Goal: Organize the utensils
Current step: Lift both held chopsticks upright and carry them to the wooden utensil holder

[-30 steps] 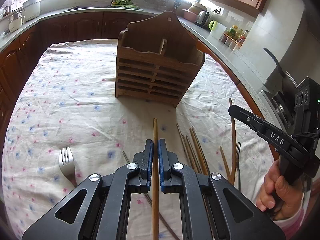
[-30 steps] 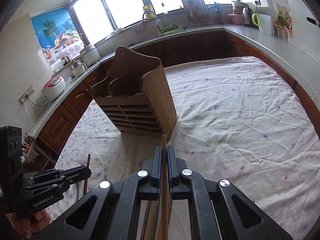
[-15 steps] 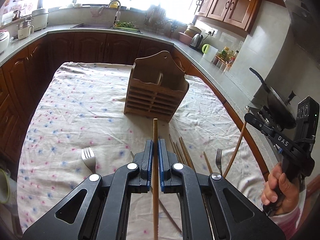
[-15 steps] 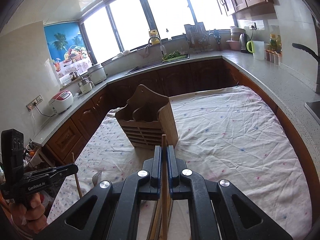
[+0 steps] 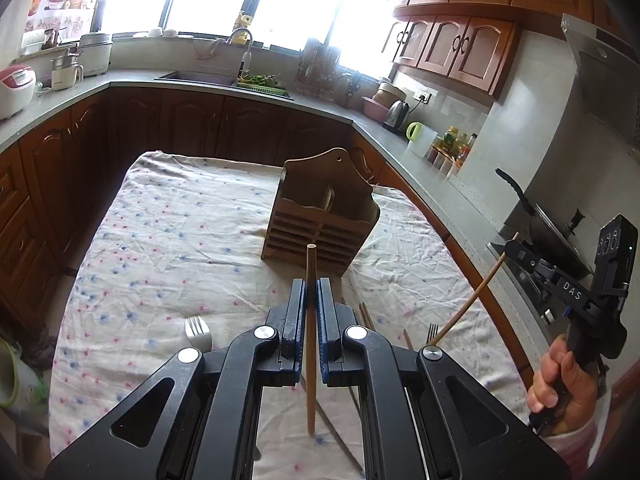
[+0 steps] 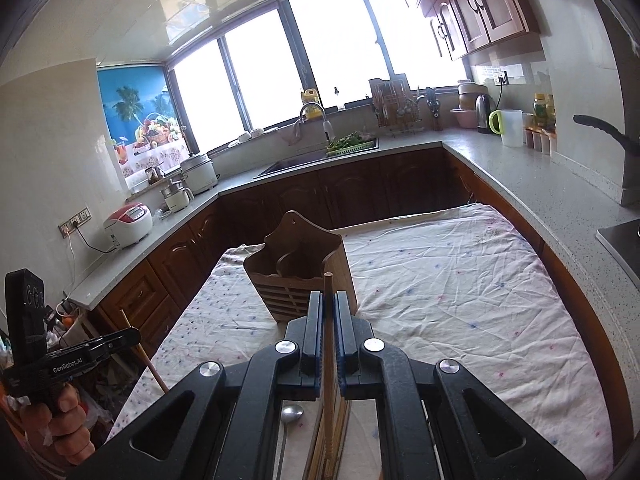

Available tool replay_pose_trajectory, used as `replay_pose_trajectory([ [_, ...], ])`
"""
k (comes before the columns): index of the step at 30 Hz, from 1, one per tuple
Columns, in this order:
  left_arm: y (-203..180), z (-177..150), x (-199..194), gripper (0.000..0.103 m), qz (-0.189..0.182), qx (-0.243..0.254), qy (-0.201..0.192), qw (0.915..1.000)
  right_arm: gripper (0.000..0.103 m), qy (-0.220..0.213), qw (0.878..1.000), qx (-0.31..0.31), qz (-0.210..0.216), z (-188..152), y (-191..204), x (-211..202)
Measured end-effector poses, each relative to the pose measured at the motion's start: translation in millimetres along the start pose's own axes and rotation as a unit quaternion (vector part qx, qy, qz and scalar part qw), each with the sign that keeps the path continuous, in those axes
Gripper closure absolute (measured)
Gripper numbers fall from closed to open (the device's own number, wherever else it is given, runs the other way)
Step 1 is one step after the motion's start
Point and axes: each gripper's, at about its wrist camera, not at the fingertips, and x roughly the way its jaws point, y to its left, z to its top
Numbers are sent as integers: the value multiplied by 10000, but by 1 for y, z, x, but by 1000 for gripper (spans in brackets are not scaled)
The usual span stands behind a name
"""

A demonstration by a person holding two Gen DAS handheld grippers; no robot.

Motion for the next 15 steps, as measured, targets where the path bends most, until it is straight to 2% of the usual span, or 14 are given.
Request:
replay_pose_trajectory([
  [15,-5,35,-9,98,34,23,-538,9985,98,-335,9994,-15,107,29,6,1],
])
